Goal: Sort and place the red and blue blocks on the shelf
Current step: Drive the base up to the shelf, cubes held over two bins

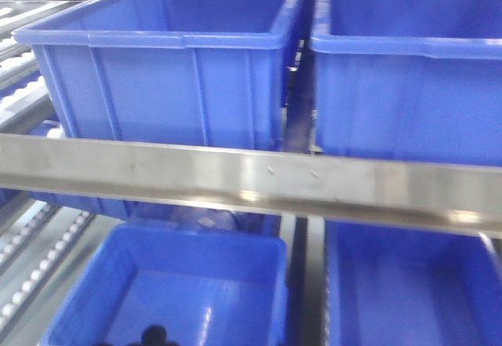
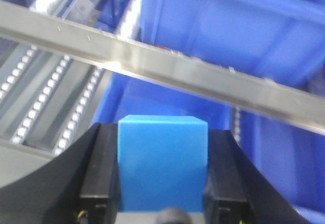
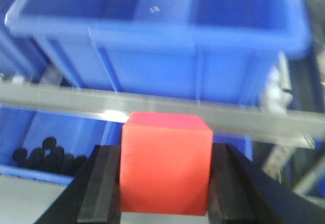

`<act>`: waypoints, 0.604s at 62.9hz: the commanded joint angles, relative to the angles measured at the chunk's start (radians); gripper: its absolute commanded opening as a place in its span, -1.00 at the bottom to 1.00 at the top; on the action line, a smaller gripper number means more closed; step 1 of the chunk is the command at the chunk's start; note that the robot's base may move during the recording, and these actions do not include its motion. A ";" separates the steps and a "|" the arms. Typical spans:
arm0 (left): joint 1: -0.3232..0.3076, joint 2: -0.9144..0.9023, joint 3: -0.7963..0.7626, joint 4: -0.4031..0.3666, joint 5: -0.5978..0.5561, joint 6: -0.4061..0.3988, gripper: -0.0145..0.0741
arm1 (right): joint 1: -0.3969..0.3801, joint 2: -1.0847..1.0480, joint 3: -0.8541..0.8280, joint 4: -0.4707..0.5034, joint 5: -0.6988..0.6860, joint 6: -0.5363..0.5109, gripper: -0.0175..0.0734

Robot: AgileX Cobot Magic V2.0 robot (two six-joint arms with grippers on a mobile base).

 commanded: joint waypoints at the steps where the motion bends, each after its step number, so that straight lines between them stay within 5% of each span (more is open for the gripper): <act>1: 0.001 0.002 -0.030 0.002 -0.083 -0.003 -0.39 | -0.007 0.001 -0.027 -0.010 -0.079 -0.005 -0.49; 38: 0.001 0.002 -0.030 0.002 -0.083 -0.003 -0.39 | -0.007 0.001 -0.027 -0.010 -0.079 -0.005 -0.49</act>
